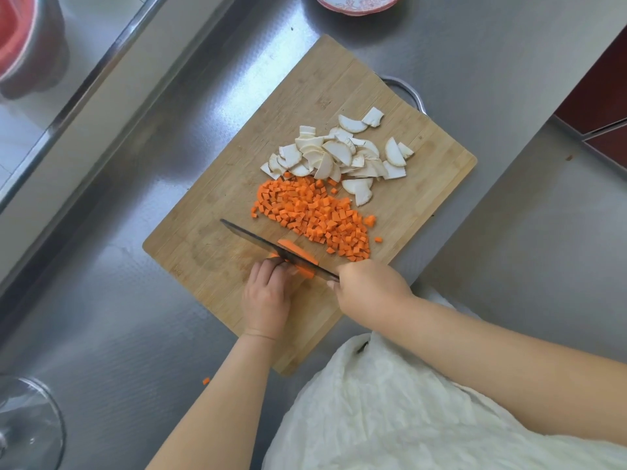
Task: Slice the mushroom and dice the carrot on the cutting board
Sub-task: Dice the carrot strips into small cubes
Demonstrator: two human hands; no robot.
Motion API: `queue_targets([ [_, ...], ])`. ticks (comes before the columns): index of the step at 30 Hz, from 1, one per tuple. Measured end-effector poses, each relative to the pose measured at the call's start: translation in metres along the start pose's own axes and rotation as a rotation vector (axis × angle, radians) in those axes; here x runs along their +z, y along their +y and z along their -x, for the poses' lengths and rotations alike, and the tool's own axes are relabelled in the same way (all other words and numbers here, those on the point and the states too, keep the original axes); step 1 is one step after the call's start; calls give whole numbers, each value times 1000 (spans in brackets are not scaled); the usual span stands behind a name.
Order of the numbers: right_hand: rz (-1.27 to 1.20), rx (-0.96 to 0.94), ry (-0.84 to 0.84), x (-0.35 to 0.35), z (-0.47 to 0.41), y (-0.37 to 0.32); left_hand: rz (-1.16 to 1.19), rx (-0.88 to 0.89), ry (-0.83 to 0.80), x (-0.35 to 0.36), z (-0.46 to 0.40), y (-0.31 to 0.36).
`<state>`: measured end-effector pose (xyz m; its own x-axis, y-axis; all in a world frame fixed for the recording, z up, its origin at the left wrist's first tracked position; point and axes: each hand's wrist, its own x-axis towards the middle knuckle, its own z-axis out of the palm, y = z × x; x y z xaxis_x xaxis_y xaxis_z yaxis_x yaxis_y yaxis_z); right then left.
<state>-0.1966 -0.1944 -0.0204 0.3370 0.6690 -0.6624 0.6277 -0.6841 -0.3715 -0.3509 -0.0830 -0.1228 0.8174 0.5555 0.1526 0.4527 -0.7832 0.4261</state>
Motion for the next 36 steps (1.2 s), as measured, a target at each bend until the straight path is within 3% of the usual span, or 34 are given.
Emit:
queue_targets([
  [26,115,156,-67,12,-3,-18,20,-27,18,4,7,-3],
  [29,131,137,-58,17,0,-19,59,-56,93,-13,5,3],
  [33,130,150,-74,16,2,-20,202,-91,323,-70,-31,31],
  [34,135,145,-73,17,3,-21,155,-77,276,-85,-49,39],
  [35,142,143,-72,17,2,-21,90,-69,121,-95,-70,46],
  [36,147,140,-71,17,2,-21,-4,-84,-141,-98,-92,52],
])
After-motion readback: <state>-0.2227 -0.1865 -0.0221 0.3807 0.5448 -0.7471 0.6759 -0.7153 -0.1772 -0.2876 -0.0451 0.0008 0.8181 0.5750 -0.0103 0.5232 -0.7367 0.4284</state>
